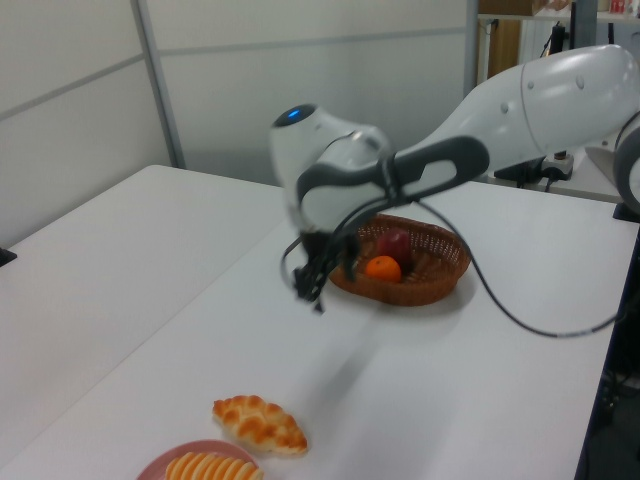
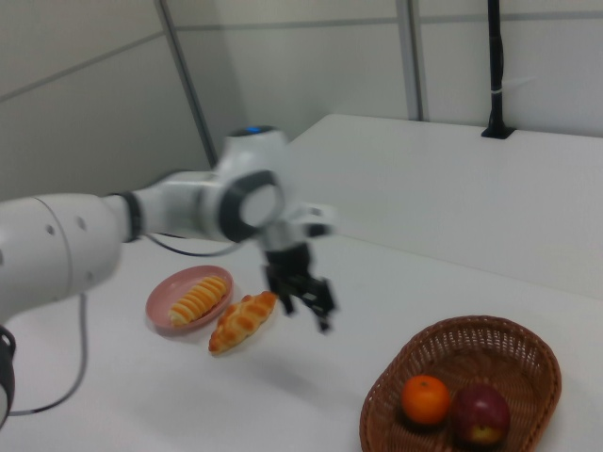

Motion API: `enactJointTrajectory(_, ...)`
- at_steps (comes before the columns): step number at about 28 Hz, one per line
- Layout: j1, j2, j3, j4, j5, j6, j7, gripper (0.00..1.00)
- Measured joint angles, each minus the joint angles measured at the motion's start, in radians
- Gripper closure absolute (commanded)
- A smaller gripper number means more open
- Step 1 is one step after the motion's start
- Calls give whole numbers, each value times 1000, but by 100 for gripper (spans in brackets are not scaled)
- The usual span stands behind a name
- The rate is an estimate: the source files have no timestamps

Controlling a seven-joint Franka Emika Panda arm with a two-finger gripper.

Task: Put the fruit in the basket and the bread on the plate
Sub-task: 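Move the gripper to the glazed bread and grasp it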

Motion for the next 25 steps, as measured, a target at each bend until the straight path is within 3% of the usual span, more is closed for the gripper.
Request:
enactJointTrajectory(6, 167, 4, 2, -3, 19, 0, 71, 0)
enactJointTrajectory(11, 247, 33, 2, -4, 44, 26, 75, 0)
enactJointTrajectory(16, 282, 86, 2, -5, 45, 102, 89, 0)
enactJointTrajectory(25, 287, 132, -4, -4, 45, 166, 91, 0)
